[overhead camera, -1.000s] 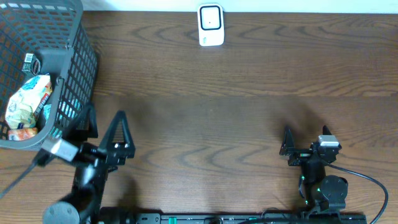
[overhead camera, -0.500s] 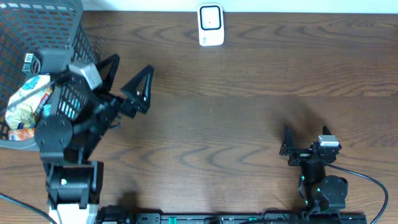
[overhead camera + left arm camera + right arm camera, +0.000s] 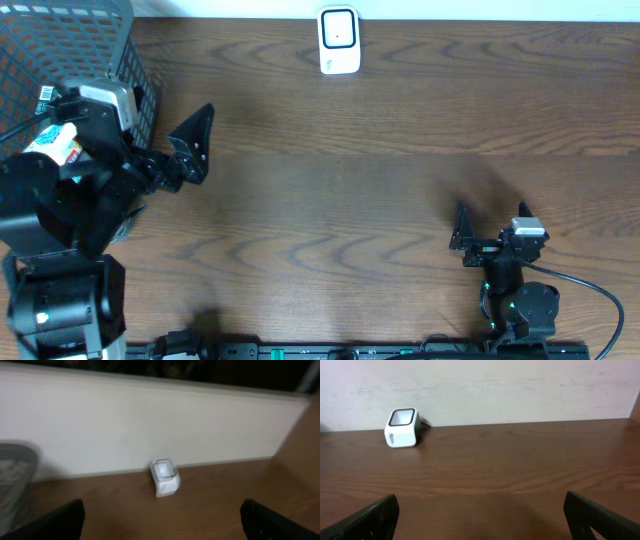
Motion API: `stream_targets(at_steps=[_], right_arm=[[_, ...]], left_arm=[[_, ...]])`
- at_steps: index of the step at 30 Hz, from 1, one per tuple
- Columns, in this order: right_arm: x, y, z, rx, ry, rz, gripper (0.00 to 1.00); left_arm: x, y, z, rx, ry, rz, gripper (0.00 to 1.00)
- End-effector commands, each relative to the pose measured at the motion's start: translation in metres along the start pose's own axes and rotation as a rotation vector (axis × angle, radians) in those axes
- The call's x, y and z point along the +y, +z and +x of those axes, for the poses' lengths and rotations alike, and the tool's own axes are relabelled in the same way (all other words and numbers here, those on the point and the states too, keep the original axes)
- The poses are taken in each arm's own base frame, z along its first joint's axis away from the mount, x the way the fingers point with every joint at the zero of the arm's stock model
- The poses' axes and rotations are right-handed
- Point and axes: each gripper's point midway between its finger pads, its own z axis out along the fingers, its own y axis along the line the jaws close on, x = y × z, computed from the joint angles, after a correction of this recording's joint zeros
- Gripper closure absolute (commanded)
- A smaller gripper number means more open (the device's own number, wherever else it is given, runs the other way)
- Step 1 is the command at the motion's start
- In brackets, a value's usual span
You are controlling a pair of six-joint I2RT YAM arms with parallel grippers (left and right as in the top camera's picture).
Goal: Scan the item barcode
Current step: 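Move the left gripper up and into the grey basket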
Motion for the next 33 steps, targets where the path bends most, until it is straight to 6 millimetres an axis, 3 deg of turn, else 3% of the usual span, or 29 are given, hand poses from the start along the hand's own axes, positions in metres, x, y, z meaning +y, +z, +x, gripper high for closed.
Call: stream_targets(at_steps=[1, 5, 8, 13, 16, 20, 28, 33], right_arm=[[-0.002, 0.0, 0.001, 0.003, -0.008, 0.007, 0.01], [-0.002, 0.0, 0.001, 0.003, -0.008, 0.007, 0.01], [-0.002, 0.0, 0.001, 0.003, -0.008, 0.007, 0.01], [-0.002, 0.0, 0.001, 0.003, -0.008, 0.007, 0.01], [-0.002, 0.0, 0.001, 0.003, -0.007, 0.007, 0.01], [-0.002, 0.0, 0.001, 0.003, -0.008, 0.007, 0.01], [-0.002, 0.0, 0.001, 0.003, -0.008, 0.007, 0.01], [-0.002, 0.0, 0.001, 0.003, -0.008, 0.007, 0.01]], left_arm=[[0.038, 0.001, 0.006, 0.077, 0.135, -0.174, 0.02], [0.079, 0.003, 0.045, 0.288, 0.196, -0.311, 0.03], [0.103, 0.002, 0.055, 0.341, 0.17, -0.393, 0.03], [0.135, -0.008, 0.035, 0.294, 0.153, -0.491, 0.02], [0.154, -0.016, 0.009, 0.247, 0.114, -0.555, 0.02], [0.174, -0.01, -0.015, 0.212, 0.039, -0.55, 0.02], [0.24, -0.012, 0.018, 0.361, 0.008, -0.62, 0.02], [0.274, -0.029, 0.028, 0.41, 0.009, -0.757, 0.03]])
